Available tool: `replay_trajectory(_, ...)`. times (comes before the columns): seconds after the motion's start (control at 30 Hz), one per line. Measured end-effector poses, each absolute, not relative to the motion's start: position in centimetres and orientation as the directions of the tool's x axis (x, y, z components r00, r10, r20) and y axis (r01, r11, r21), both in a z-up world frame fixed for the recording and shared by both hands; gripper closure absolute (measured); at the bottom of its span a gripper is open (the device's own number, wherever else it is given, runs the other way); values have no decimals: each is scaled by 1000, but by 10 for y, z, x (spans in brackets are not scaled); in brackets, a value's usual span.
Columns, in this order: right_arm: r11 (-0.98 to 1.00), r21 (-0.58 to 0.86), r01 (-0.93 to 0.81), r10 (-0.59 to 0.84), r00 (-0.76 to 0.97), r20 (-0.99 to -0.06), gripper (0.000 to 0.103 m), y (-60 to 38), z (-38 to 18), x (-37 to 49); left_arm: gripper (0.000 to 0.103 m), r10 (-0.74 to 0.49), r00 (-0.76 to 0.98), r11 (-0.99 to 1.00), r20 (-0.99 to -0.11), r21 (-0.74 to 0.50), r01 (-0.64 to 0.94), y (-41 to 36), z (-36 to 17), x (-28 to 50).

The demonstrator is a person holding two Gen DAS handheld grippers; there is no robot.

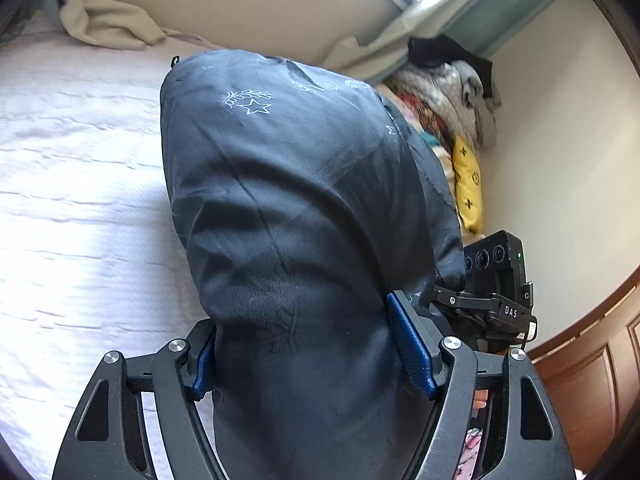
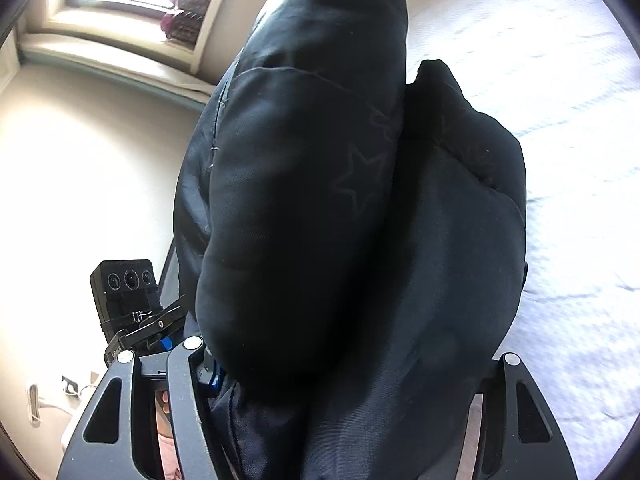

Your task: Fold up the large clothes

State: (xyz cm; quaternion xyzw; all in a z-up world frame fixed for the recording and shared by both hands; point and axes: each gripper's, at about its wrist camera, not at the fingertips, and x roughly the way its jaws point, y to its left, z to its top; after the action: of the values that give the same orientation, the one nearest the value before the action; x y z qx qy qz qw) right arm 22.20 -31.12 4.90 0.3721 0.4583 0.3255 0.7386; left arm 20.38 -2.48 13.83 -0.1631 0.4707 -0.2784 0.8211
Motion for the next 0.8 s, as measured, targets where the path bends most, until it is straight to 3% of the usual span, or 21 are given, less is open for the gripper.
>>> replay_trajectory(0.27,497,857,-137,842,313,-439,39,-264,25,247,26,-546,448,832,-708,-519,195,16,119,217)
replay_trajectory(0.43,534,838,-115,831,258,-494,39,-236,-6,252,26,-523,402,846,-752,-517,131,36,80,223)
replay_trajectory(0.6,575,815,-73,805,228,-547,23,-232,-27,257,15,-530,378,842,-759,-525,125,51,56,218)
replay_trajectory(0.8,599,801,-25,778,256,-574,16,-248,-15,251,9,-505,378,856,-776,-506,105,55,64,215)
